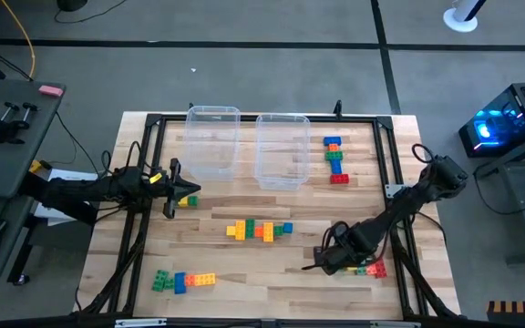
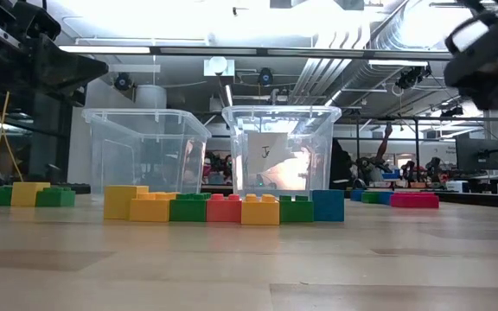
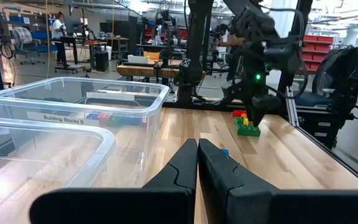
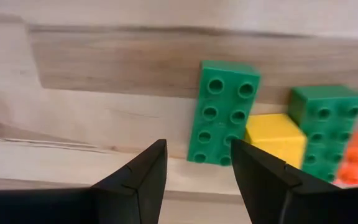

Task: Sort blocks by size
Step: Put the green big game piece into the right transparent bin

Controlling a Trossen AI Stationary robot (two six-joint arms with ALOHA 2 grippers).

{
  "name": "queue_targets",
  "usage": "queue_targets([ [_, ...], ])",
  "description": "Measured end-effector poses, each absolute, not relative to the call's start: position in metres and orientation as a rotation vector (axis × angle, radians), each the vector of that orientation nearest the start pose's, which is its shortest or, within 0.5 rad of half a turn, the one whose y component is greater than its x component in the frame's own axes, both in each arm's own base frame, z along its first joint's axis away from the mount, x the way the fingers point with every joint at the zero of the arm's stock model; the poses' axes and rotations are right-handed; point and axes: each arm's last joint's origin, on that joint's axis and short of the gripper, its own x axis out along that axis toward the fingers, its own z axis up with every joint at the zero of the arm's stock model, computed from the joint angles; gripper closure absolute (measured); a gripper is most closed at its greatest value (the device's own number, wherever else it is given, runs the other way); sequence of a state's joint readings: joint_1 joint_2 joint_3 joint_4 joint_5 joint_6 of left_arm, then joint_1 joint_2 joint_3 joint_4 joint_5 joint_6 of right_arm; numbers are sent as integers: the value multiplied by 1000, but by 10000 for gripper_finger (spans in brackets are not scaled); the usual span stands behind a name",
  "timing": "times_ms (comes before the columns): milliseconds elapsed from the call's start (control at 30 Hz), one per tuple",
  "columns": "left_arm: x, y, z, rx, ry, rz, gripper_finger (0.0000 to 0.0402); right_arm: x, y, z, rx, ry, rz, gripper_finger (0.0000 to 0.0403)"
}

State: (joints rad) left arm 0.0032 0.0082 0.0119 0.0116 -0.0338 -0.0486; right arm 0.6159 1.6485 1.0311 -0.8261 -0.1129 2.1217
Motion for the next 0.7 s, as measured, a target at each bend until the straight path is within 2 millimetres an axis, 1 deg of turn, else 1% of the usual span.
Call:
queue_targets([
  [100,97,1,168,-49,-17,37,398,231,167,190,1235,1339,-1098,226],
  [233,97,1,168,-49,-16,37,398,228,165,193,1210,1343,-1151,226],
  [400,97,1,168,-49,-16,37,398,233,166,185,1213,1306,-1180,226],
  [533,97,1,168,-49,-16,37,398,239,168,174,1188,1318,-1179,226],
  [700,97,1,168,-49,-16,37,398,242,167,166,1183,1309,-1234,226],
])
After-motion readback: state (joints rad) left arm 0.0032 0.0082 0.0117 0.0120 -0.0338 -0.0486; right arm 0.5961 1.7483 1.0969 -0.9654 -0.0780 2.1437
